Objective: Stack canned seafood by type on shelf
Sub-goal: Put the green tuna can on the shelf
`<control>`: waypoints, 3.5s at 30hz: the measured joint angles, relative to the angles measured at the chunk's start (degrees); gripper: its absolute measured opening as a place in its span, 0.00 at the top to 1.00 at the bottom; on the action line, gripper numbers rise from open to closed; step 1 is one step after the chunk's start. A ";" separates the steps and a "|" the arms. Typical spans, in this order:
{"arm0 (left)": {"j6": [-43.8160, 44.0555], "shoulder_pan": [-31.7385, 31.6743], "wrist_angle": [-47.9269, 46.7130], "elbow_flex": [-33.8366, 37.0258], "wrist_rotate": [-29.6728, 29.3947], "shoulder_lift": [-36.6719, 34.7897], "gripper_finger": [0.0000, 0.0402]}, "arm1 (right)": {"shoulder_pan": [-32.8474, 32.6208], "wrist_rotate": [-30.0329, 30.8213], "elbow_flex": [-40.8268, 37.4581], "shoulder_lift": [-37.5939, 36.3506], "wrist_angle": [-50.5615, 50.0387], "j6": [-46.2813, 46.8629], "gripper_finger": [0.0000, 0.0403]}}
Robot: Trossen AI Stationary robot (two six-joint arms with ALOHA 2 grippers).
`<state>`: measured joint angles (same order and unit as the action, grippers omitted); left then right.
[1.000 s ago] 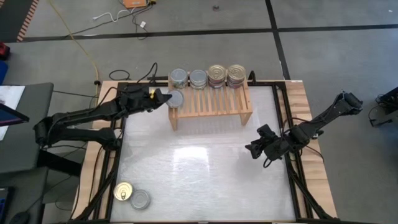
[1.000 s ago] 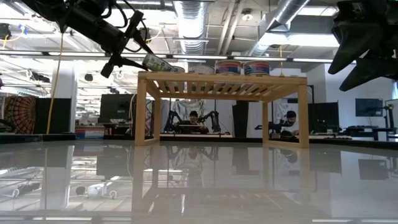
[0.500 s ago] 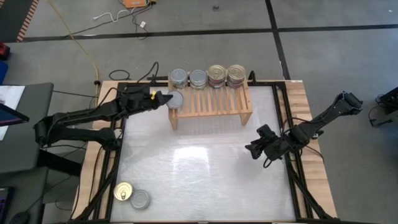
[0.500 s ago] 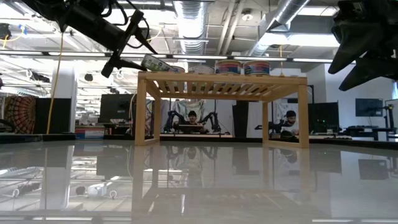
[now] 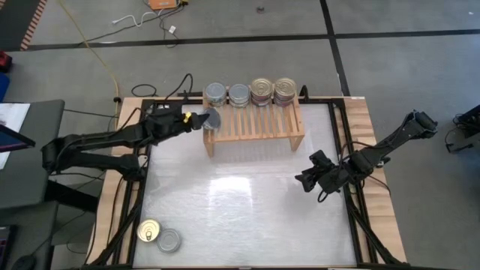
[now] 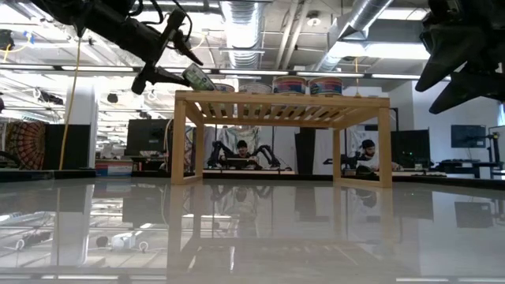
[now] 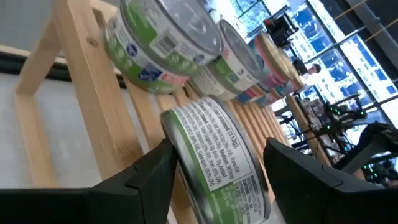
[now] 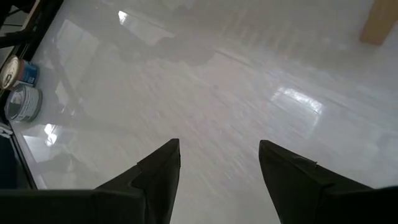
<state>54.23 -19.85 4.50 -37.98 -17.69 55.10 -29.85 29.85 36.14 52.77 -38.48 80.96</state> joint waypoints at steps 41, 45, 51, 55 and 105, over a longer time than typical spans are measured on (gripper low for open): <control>8.84 1.20 -2.44 -1.84 3.08 5.04 0.43 | 0.00 -0.02 0.00 -0.02 -0.07 -0.58 0.39; 9.64 1.20 -2.39 -1.84 3.08 5.04 0.43 | 0.00 -0.02 0.00 -0.02 -0.07 -0.57 0.39; 10.89 1.20 -2.44 -1.81 3.08 5.04 0.43 | 0.00 -0.02 0.00 -0.02 -0.07 -0.54 0.39; 10.85 1.20 -2.44 -1.81 3.10 5.04 0.43 | 0.00 -0.02 0.00 -0.02 -0.04 -0.39 0.39; 13.76 3.93 12.74 -1.75 0.70 12.85 0.69 | 0.00 0.00 0.00 -0.02 1.26 -1.70 0.39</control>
<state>67.99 -15.92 17.24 -39.72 -16.99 67.95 -29.85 29.85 36.14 52.75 -37.22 79.26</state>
